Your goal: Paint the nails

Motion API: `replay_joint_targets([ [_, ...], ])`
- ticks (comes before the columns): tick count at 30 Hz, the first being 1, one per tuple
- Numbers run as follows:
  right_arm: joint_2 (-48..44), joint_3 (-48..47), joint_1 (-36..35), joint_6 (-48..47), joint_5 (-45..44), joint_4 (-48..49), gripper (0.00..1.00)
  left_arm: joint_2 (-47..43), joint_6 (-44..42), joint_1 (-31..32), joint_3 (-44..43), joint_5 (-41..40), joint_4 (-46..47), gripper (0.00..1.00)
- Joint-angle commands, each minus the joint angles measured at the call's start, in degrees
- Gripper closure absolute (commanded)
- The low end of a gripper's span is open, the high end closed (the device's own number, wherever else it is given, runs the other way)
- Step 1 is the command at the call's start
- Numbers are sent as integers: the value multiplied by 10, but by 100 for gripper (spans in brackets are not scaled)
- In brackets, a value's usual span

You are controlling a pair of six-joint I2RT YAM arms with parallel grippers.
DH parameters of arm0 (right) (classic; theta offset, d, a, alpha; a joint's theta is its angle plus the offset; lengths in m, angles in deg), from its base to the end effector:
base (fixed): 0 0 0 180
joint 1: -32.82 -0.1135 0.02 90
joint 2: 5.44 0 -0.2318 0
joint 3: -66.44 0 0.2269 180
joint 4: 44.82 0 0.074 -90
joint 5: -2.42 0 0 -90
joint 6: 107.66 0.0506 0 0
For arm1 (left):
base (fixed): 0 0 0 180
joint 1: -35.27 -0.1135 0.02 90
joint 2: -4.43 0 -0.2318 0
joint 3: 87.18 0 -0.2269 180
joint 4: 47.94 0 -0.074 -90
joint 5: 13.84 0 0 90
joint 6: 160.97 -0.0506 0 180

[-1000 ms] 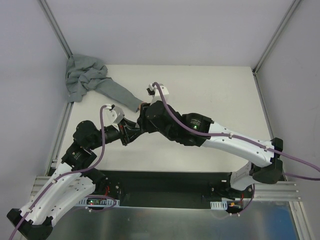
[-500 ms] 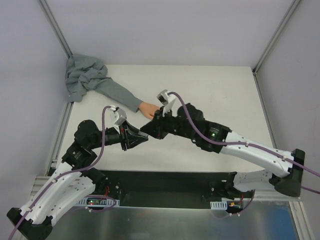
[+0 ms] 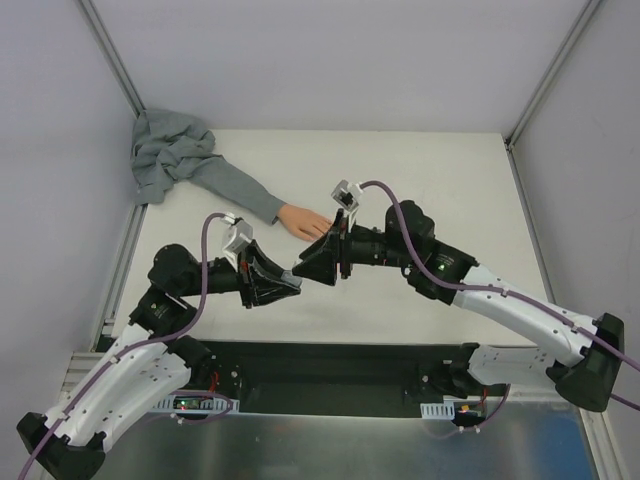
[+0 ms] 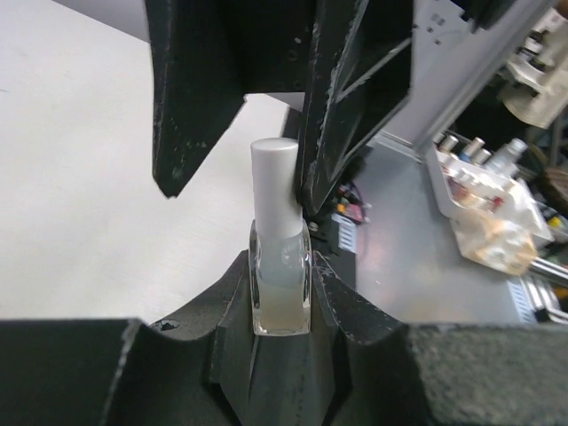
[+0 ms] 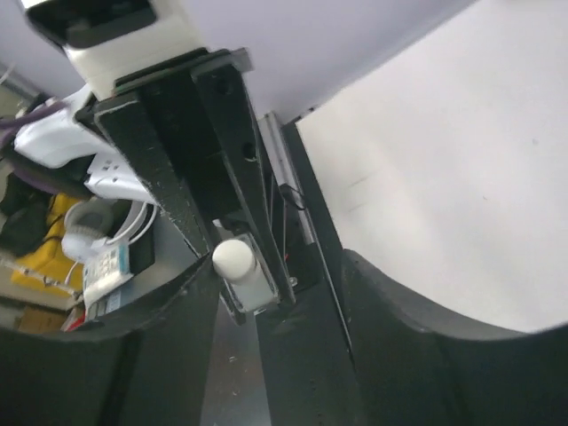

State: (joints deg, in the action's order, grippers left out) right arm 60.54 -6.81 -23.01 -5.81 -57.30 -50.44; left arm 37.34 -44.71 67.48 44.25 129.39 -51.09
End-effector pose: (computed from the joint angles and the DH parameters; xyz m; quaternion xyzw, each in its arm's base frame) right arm 0.1296 0.2364 0.3573 -0.4256 0.5536 0.5367 0.4737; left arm 0.1017 -0.1120 0.3233 0.3780 0.5406 -0.5852 0.4715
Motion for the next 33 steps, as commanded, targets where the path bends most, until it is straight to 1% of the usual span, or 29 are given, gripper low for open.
replay_joint_targets([
  [1,-25,-85,-20,46,-256,-177,37,-26,-83,0,-30,-56,-33,100],
  [2,-14,-118,-52,46,-335,-218,34,-30,-112,0,-29,-68,-37,100],
  [4,2,-158,-91,41,-415,-278,32,-43,-150,0,-21,-99,-43,100],
  [5,13,-191,-122,44,-476,-294,31,-49,-162,0,-19,-107,-44,100],
  [7,47,-225,-146,70,-517,-335,30,-57,-196,0,-14,-126,-47,100],
  [10,87,-269,-175,72,-571,-352,31,-66,-227,0,-7,-153,-47,100],
  [11,96,-281,-181,71,-594,-356,33,-67,-232,0,-5,-167,-47,100],
  [14,136,-330,-195,67,-620,-389,41,-66,-241,0,-6,-182,-47,100],
  [16,152,-348,-200,64,-624,-392,43,-64,-241,0,-8,-183,-47,100],
  [17,156,-350,-200,62,-619,-391,47,-64,-241,0,-9,-179,-47,100],
  [19,159,-351,-200,62,-618,-386,50,-64,-241,0,-8,-179,-47,100],
  [20,159,-349,-200,60,-614,-385,55,-67,-240,0,-8,-179,-47,100],
  [22,156,-335,-200,60,-606,-376,60,-71,-235,0,-4,-179,-47,100],
  [23,148,-330,-199,58,-601,-370,66,-75,-233,0,-4,-180,-47,100],
  [24,144,-322,-199,50,-596,-357,69,-76,-227,0,-4,-176,-47,100],
  [25,138,-301,-198,45,-582,-347,74,-76,-221,0,-4,-173,-47,100],
  [27,116,-276,-184,25,-557,-319,93,-76,-202,0,-9,-151,-47,100],
  [28,104,-261,-176,8,-499,-304,99,-75,-194,0,-11,-136,-46,100],
  [29,94,-216,-163,-17,-441,-278,100,-70,-185,0,-16,-110,-45,100],
  [30,66,-188,-124,-45,-362,-199,100,-67,-164,0,-23,-80,-42,100],
  [31,51,-156,-103,-104,-123,-143,100,-62,-146,0,-24,-2,-17,100],
  [32,36,-76,-83,-115,-10,-75,100,-48,-126,0,-24,38,0,100],
  [33,11,-52,-55,-113,46,21,100,-39,-77,0,-21,73,25,100],
])
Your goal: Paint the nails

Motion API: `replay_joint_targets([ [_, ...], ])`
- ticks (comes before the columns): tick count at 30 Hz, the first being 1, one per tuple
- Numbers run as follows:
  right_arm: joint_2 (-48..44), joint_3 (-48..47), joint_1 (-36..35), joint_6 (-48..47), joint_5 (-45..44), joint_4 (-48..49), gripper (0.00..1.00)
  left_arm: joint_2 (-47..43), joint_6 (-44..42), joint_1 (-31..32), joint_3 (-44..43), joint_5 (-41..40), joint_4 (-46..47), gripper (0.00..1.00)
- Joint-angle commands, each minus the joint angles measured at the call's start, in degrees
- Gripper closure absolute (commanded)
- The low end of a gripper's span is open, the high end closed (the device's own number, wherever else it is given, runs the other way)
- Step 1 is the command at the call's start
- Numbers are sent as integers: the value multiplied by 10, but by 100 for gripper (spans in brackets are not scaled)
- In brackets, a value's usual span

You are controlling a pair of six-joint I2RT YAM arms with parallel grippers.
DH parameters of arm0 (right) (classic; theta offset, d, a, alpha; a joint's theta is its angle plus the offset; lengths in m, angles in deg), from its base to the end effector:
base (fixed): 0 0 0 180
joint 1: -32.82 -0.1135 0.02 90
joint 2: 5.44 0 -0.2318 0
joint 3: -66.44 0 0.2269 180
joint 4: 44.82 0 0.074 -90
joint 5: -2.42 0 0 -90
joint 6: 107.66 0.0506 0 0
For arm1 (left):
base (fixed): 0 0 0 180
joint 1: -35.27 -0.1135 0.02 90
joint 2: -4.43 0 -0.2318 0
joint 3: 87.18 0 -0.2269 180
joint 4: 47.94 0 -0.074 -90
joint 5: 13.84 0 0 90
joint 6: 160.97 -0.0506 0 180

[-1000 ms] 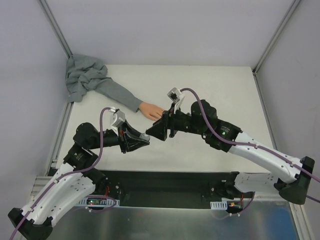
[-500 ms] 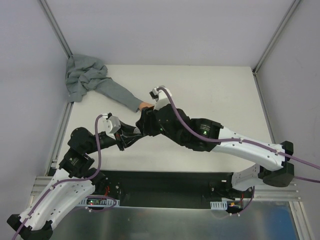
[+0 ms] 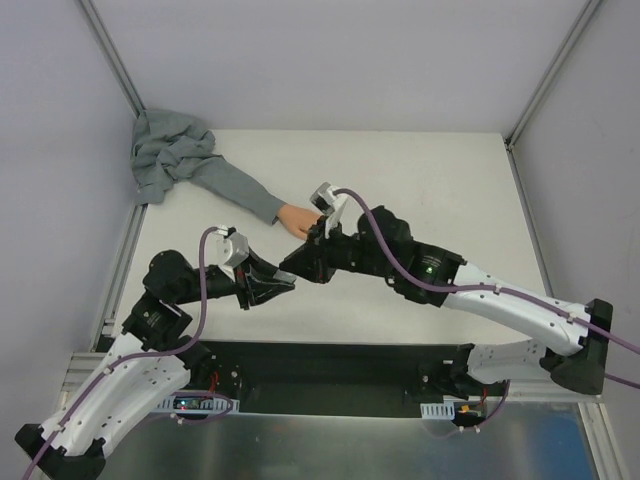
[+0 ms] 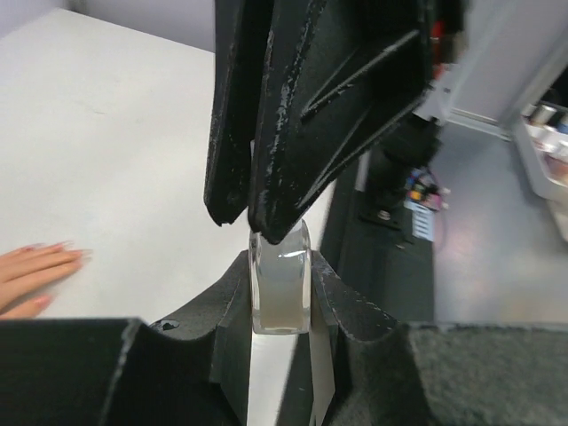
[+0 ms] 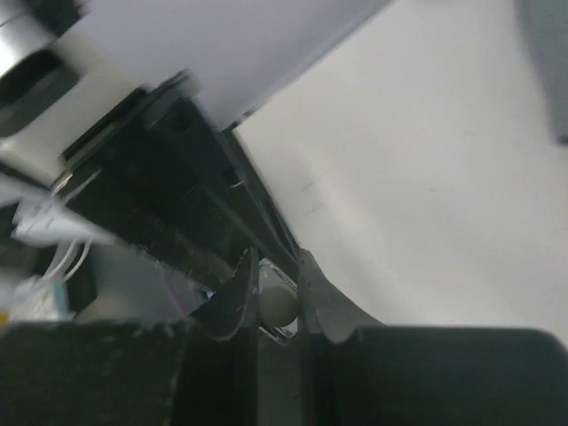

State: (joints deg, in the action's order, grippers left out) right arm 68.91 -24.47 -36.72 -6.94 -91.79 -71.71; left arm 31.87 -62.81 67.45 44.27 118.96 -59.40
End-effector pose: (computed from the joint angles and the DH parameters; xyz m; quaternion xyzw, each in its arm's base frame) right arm 0.1074 0.2773 0.3791 -0.3563 0.6800 0.3910 0.5076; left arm 0.0964 -0.1013 0.3207 0.3977 0.5295 -0.4663 0.5866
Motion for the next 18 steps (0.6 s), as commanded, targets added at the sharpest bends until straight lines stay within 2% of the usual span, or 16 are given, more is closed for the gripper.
replay_joint_targets([
  [1,-72,130,98,-89,439,240,100,23,131,1,-18,235,157,100],
  [3,-52,89,118,-89,477,191,100,37,170,1,-8,261,185,100],
  [6,-52,72,111,-91,461,160,100,24,145,1,-7,227,149,100],
  [8,-61,69,107,-73,407,146,97,10,135,1,-5,197,134,100],
  [9,-66,70,103,-61,387,139,91,8,128,1,-5,190,132,100],
  [10,-75,72,102,-51,337,133,72,5,124,1,-5,178,130,100],
  [12,-86,75,86,-30,286,118,65,2,106,1,-8,151,108,100],
  [13,-91,76,80,-21,217,102,48,2,99,1,-10,142,102,100],
  [14,-100,75,72,-13,186,94,41,3,94,1,-11,134,95,100],
  [15,-103,71,54,0,159,73,38,3,82,1,-12,115,85,100],
  [16,-104,65,46,12,94,56,33,5,78,1,-11,108,82,100],
  [18,-99,41,20,24,47,16,29,6,64,1,-11,93,77,100],
])
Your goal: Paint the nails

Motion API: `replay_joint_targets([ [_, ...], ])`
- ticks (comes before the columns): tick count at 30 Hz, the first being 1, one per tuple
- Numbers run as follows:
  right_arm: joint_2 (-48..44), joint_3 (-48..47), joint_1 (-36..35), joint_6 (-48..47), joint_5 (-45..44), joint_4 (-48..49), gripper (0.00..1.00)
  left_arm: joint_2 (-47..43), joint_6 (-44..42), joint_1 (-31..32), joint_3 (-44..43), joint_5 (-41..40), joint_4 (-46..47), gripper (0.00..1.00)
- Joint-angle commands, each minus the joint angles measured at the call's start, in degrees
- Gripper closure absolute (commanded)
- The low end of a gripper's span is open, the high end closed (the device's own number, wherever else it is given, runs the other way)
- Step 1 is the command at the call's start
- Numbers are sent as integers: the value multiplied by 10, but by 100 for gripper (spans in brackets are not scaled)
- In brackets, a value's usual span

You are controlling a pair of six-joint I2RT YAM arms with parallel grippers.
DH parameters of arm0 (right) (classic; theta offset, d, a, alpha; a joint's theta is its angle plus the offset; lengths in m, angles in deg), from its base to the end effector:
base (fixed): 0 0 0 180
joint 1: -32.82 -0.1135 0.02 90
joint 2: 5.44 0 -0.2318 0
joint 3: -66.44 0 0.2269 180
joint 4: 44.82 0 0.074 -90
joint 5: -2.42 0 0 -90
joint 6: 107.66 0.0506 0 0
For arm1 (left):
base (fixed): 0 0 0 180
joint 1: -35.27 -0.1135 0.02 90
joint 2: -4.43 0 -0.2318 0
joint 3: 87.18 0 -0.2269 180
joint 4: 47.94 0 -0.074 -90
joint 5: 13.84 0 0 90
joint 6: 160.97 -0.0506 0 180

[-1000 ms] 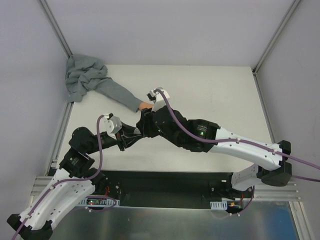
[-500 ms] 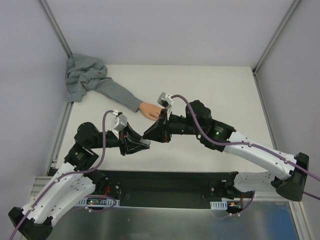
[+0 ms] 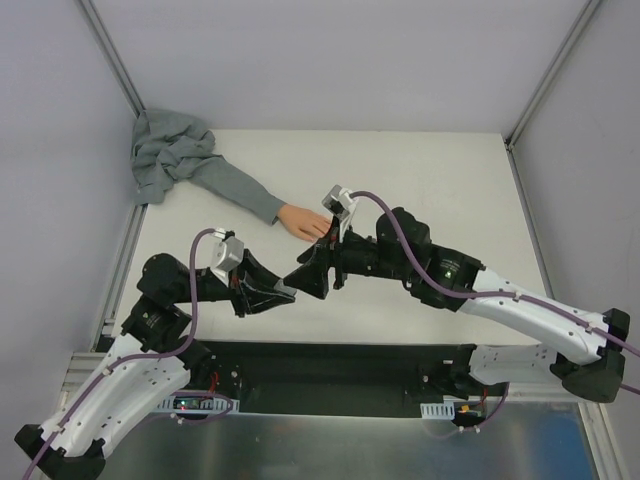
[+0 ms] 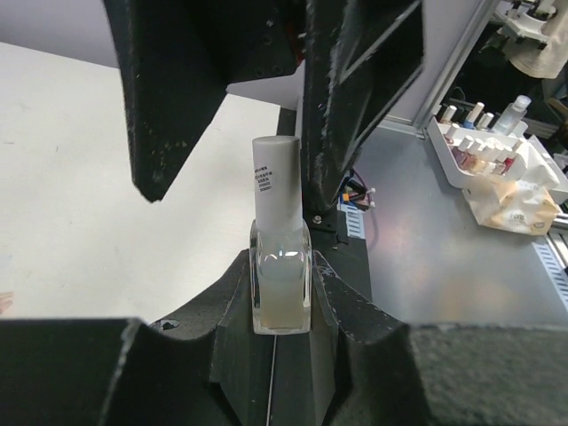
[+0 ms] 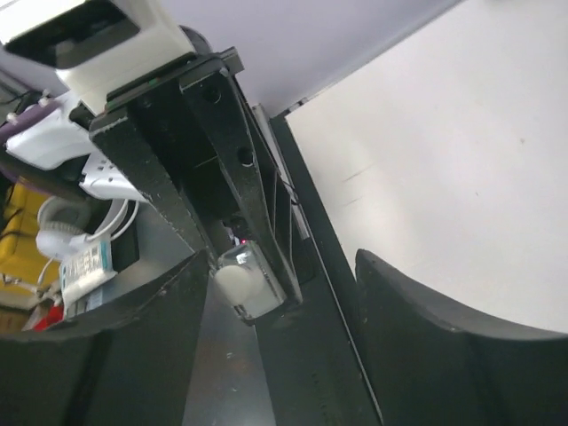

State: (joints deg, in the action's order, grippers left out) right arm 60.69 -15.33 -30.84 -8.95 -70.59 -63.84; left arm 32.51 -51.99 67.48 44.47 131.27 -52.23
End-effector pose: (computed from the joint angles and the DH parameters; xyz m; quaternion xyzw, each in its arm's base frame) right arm 0.1052 0.2457 0.3794 -0.4219 0.5918 0.4873 0.4841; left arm 0.0856 -0.1030 0.3296 0.4284 0.4876 -0.5570 0.5182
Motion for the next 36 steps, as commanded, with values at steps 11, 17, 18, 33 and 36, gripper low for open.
replay_joint_targets([
  [11,79,-187,-103,104,-359,-214,39,-22,-84,0,-10,-148,-21,100],
  [17,116,-222,-105,104,-368,-222,50,-35,-94,0,-9,-163,-27,100],
  [18,119,-225,-104,102,-363,-221,52,-36,-94,0,-8,-168,-29,100],
  [33,43,-67,-32,-147,28,-58,100,-14,-29,0,-30,15,11,100],
  [36,5,-14,13,-156,243,20,100,13,104,0,-6,176,190,100],
])
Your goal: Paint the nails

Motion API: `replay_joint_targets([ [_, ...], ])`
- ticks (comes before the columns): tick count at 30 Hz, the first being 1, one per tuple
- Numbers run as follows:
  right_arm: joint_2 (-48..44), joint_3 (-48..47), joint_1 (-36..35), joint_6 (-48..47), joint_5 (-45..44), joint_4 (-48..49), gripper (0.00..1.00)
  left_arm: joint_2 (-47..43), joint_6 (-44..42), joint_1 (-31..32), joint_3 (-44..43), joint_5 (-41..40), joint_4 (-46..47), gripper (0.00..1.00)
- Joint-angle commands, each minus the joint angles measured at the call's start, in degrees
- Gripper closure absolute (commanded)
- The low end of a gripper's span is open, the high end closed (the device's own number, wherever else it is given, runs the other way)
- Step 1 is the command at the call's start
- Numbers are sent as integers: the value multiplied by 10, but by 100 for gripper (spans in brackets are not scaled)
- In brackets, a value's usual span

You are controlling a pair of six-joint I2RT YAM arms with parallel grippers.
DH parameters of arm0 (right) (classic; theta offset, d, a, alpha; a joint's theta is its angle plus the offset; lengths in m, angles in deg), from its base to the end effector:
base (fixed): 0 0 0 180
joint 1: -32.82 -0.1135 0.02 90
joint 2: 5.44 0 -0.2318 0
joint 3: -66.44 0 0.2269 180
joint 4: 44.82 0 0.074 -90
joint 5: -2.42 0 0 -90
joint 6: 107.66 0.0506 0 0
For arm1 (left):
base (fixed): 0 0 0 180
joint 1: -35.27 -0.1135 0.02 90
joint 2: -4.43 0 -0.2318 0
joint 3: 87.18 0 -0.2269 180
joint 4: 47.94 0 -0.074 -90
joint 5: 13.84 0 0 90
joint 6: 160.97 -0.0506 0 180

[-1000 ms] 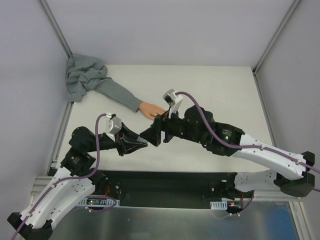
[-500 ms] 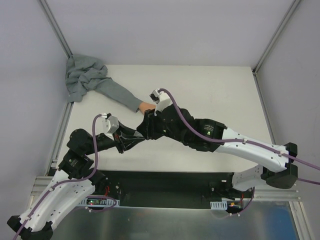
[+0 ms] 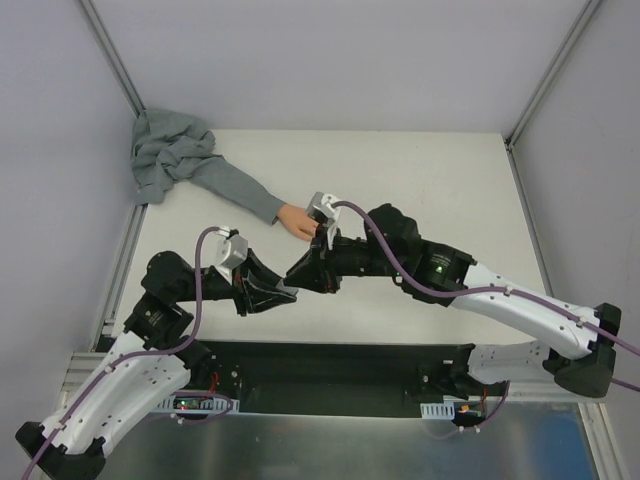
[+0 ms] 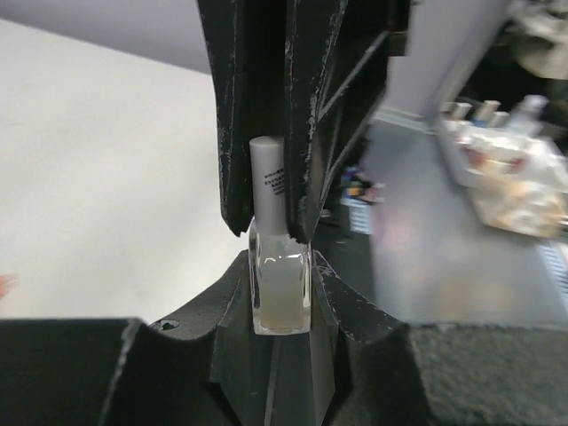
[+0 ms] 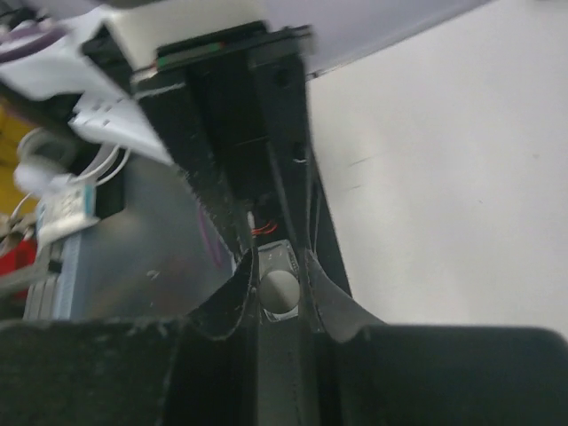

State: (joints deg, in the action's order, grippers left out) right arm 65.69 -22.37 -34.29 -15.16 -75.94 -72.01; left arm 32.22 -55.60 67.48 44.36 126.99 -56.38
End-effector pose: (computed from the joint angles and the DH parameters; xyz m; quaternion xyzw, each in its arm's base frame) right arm 0.1007 0.2648 0.3813 -0.4612 0.6068 0.4304 0.4836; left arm 0.0897 -0.1029 0.3241 0.4135 0.5120 -0.5301 0.5347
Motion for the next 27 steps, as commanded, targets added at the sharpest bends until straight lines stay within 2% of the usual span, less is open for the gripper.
replay_joint_targets([
  [1,-43,51,56,-87,302,97,100,21,165,0,3,224,258,100],
  [6,-50,48,43,-34,215,97,100,2,64,0,-14,128,116,100],
  [7,-53,47,39,-28,194,97,96,-1,50,0,-22,105,95,100],
  [8,-57,47,37,-5,172,97,89,-1,29,0,-26,87,79,100],
  [9,-59,47,34,25,128,98,71,-1,23,0,-27,60,60,100],
  [10,-60,44,29,36,90,93,58,-1,17,0,-30,45,53,100],
  [12,-65,30,11,64,-4,58,41,-4,2,0,-28,10,46,100],
  [15,-65,9,-10,111,-133,8,30,-7,-17,0,-28,-26,32,100],
  [20,-38,-27,-47,203,-250,-55,32,-14,-53,0,-26,-93,0,100],
  [23,-1,-71,-70,214,-323,-98,39,-18,-61,0,-23,-129,-12,100],
  [24,8,-93,-72,217,-339,-105,46,-20,-62,0,-22,-136,-13,100],
  [27,39,-114,-81,218,-356,-107,52,-23,-68,0,-21,-146,-18,100],
])
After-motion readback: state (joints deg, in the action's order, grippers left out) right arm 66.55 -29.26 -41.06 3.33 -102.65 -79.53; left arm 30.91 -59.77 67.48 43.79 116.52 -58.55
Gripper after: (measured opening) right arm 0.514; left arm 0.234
